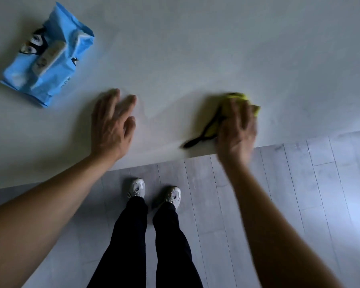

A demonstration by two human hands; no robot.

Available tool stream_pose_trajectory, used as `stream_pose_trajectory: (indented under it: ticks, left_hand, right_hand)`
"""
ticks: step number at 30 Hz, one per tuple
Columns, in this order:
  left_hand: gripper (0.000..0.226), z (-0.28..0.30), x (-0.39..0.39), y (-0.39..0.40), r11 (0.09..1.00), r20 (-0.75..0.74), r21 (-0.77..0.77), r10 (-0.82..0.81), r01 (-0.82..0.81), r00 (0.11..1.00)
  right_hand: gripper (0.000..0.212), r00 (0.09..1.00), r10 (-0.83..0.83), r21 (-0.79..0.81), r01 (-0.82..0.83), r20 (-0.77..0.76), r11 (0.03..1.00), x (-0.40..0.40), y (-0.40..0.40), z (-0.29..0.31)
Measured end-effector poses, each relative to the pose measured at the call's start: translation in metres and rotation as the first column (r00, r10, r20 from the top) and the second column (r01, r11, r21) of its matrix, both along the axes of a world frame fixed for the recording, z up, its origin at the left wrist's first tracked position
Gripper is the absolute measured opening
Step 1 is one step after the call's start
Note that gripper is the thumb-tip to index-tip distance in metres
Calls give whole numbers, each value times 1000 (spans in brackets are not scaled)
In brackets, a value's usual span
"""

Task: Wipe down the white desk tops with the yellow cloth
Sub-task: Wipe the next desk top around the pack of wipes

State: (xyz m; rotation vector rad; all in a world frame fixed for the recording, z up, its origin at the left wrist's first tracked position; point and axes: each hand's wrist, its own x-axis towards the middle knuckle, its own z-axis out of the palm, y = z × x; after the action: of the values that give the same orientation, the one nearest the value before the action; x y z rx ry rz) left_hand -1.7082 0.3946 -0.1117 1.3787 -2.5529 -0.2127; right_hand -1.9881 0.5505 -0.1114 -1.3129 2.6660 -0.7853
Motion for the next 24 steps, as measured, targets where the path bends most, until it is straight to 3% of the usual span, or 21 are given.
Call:
stream_pose_trajectory:
  ticks: [3,6,10,14,18,24]
  left_hand:
    - [53,2,8,-7,999,49,13,-43,43,998]
    - [55,1,14,-13,997,21,14,-78,78,997]
    - [52,-6,11,-12,998,-145,12,62,-61,988]
    - [48,-10,11,-11,995,-198,-13,93,-98,976]
    - [50,-12,10,-12,996,-177,-48,64,-73,982]
    - [46,1,3,-21,994,-132,-27,106,-110,986]
  right_hand:
    - [55,974,-225,54,224,17,973,-44,8,3]
    - [57,951,-309,58,308,14,950,-25,-6,2]
    - [59,1000,-17,-9,17,20,1000,50,-46,-6]
    - [52,924,384,-41,-383,-2,923,133,-107,5]
    - [48,864,503,-44,-504,-34,863,123,-136,0]
    - [55,999,48,-13,-48,1,999,8,-125,-8]
